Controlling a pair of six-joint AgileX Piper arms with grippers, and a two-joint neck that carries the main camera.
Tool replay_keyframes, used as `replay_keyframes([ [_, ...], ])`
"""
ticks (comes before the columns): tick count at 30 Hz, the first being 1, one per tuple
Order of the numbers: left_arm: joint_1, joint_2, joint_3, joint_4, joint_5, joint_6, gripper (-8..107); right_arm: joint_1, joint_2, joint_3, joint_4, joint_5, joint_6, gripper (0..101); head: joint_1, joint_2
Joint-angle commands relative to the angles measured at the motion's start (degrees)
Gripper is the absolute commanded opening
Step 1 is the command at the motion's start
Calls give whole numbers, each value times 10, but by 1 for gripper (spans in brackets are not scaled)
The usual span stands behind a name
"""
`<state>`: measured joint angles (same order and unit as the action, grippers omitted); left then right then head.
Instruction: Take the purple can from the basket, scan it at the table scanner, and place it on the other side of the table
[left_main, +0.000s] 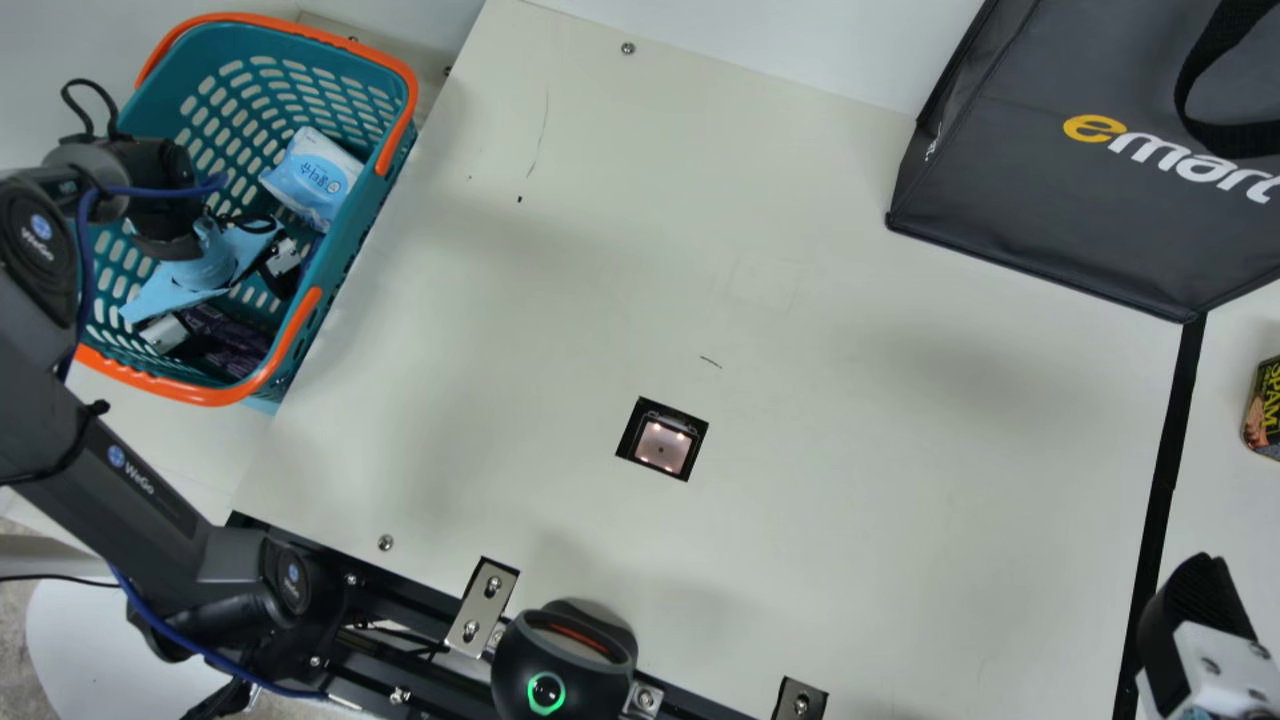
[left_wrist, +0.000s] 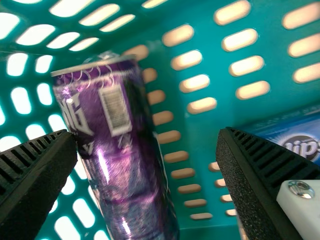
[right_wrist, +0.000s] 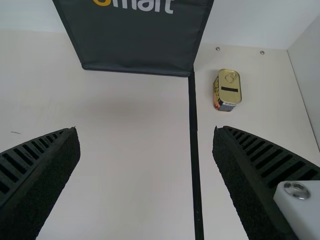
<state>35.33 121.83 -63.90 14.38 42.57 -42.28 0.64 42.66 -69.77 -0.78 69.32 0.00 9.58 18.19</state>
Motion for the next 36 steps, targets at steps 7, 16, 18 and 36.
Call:
replay_keyframes([
  [7, 3, -1, 5, -33, -28, 25, 90, 0, 0, 0, 0, 0, 0, 95, -17, 2],
  [16, 8, -14, 28, -42, -46, 42, 90, 0, 0, 0, 0, 0, 0, 95, -17, 2],
  [18, 11, -17, 36, -43, -50, 48, 90, 0, 0, 0, 0, 0, 0, 95, -17, 2],
  [36, 33, 1, 57, -88, -52, 171, 90, 0, 0, 0, 0, 0, 0, 95, -17, 2],
])
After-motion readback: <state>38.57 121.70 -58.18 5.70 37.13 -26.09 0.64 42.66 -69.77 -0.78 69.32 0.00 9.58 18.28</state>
